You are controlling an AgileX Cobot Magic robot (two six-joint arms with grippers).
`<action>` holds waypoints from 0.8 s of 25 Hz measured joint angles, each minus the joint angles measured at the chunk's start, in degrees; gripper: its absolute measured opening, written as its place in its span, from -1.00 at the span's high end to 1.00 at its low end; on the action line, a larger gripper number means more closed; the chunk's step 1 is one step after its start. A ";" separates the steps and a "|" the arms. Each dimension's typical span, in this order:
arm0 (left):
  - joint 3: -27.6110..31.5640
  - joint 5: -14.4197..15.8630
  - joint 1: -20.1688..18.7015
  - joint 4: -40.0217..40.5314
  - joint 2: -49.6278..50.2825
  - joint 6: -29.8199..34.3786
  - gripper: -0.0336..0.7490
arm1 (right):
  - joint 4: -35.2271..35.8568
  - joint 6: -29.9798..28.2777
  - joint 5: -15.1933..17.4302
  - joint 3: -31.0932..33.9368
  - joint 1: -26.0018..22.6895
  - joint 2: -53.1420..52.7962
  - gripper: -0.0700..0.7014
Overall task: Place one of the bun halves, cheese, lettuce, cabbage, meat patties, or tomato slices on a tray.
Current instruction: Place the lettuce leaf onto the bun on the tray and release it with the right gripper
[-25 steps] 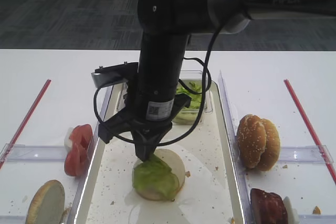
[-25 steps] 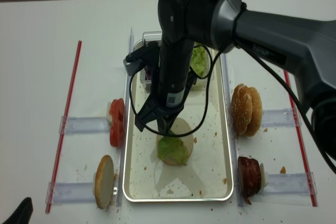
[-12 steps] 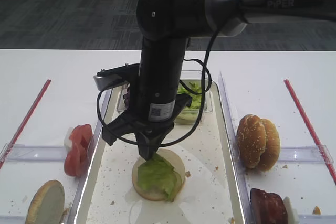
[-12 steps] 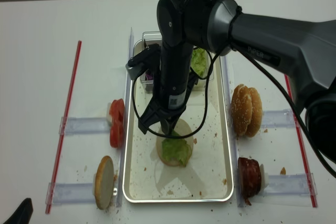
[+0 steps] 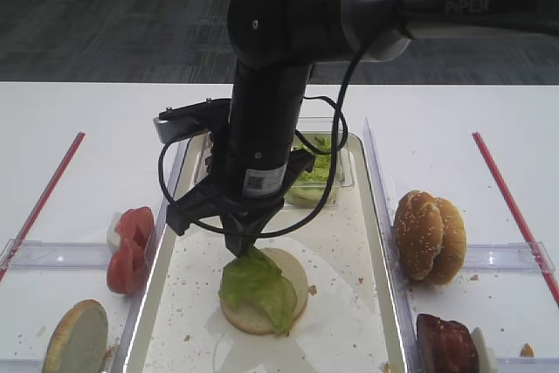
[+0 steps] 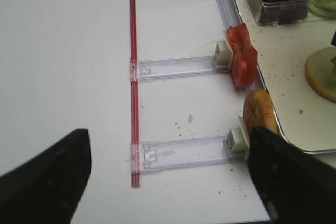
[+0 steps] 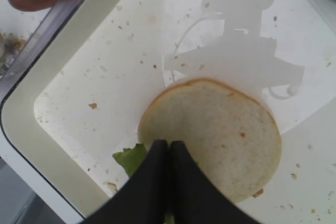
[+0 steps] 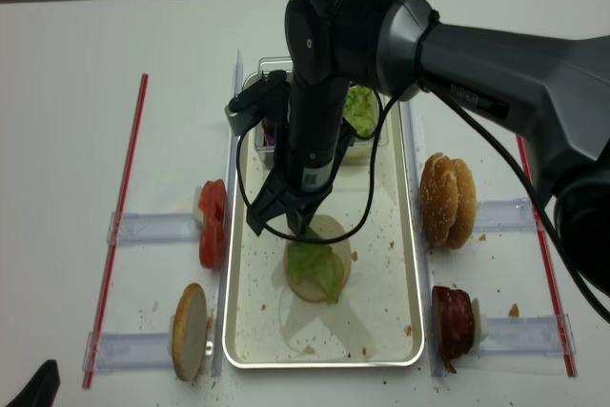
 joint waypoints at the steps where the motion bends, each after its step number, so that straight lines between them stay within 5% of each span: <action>1: 0.00 0.00 0.00 0.00 0.00 0.00 -0.53 | -0.30 0.00 -0.41 0.00 0.00 0.00 0.70; 20: 0.00 0.00 0.00 0.00 0.00 0.00 -0.53 | -2.01 0.67 -4.39 0.00 0.00 3.84 0.70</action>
